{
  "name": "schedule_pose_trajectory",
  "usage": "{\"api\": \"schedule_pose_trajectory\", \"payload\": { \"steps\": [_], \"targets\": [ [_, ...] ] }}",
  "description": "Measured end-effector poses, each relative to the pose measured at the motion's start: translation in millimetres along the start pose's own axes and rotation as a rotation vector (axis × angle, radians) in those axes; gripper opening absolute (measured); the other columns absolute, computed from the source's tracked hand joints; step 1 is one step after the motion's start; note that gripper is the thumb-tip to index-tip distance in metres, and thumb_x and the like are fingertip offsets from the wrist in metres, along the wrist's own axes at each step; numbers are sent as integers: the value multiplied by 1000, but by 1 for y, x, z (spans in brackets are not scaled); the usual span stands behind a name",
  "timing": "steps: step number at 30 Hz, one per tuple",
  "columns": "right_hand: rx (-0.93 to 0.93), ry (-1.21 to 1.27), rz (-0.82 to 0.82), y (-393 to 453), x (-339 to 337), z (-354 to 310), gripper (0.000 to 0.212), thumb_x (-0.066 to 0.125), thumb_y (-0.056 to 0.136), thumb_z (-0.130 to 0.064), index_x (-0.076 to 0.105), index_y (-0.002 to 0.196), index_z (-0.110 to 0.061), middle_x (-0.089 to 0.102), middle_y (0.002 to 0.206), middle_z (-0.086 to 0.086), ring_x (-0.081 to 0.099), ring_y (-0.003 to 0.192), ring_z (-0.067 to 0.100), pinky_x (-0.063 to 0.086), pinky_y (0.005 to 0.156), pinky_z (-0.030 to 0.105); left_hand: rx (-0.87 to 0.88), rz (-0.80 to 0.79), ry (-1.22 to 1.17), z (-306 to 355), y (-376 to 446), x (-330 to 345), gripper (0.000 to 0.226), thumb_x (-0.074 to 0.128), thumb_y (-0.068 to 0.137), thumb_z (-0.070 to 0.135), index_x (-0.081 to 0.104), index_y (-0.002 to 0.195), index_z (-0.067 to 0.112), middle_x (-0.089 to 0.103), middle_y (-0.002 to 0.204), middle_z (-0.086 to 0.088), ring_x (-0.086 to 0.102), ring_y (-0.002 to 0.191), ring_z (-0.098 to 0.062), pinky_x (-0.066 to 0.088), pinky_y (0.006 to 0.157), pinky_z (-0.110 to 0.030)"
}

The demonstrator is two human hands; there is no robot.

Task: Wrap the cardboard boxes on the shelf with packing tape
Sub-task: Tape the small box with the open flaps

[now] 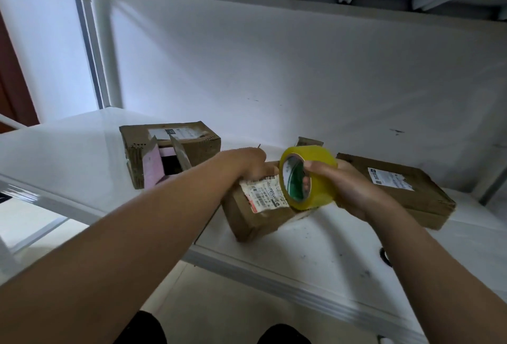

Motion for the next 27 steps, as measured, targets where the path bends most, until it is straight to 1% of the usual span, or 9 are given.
{"api": "schedule_pose_trajectory", "payload": {
  "steps": [2,3,6,8,11,13,21,25,27],
  "targets": [
    [-10,18,119,11,-6,2,59,68,60,-54,67,103,-14,75,89,1,71,77,12,53,60,20,-21,188,217,14,-3,-2,44,49,94,35,45,130,11,55,126,-7,52,111,-25,39,88,-40],
    [-15,28,148,17,-8,2,63,67,59,-58,68,105,-14,75,93,3,71,83,15,54,68,24,-22,203,224,18,-3,7,62,50,91,42,32,140,9,45,139,-11,44,125,-29,35,97,-46],
    [2,-29,168,26,-4,1,70,64,62,-66,67,108,-13,73,99,9,69,93,24,53,89,40,-61,64,207,11,-4,43,125,48,72,80,-14,149,4,-13,159,-15,-7,146,-33,2,111,-63],
    [-5,-99,170,30,2,0,60,59,74,-66,68,103,-14,74,91,10,69,90,28,52,92,46,-98,29,183,0,-2,51,139,50,62,88,-22,146,4,-26,155,-16,-20,144,-33,-6,109,-65],
    [-19,-115,171,36,10,-1,49,54,85,-58,68,103,-14,73,75,2,71,71,15,58,69,26,-153,43,154,-7,5,55,136,55,64,82,-20,148,5,-21,157,-15,-13,145,-33,1,109,-63],
    [16,-126,157,40,15,-4,44,56,84,-57,66,100,-18,70,79,-1,68,63,5,51,52,15,-176,36,155,-8,7,56,133,56,65,79,-18,148,5,-17,158,-14,-9,145,-33,4,109,-63],
    [258,-412,150,28,-5,-9,68,64,66,-74,63,110,-21,65,109,7,63,97,31,51,92,45,-173,-13,131,-10,13,53,132,60,65,76,-13,150,5,-11,159,-15,0,146,-35,7,109,-63],
    [340,-443,28,6,-6,7,81,67,49,-73,66,109,-20,70,102,9,67,92,30,55,83,42,-179,-9,155,-7,12,51,135,61,63,78,-11,150,5,-10,159,-14,3,145,-34,11,109,-62],
    [335,-453,25,1,-6,9,81,66,51,-72,65,110,-18,68,104,10,65,94,31,54,87,43,-170,0,158,-7,11,50,135,62,62,78,-11,150,6,-9,159,-13,3,145,-34,11,108,-62]
  ]
}}
Point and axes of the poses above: each hand's wrist, its own y-axis towards the middle knuckle, its own x-axis out of the palm, z = x × y, the point moved 9 cm from there along y, towards the middle knuckle
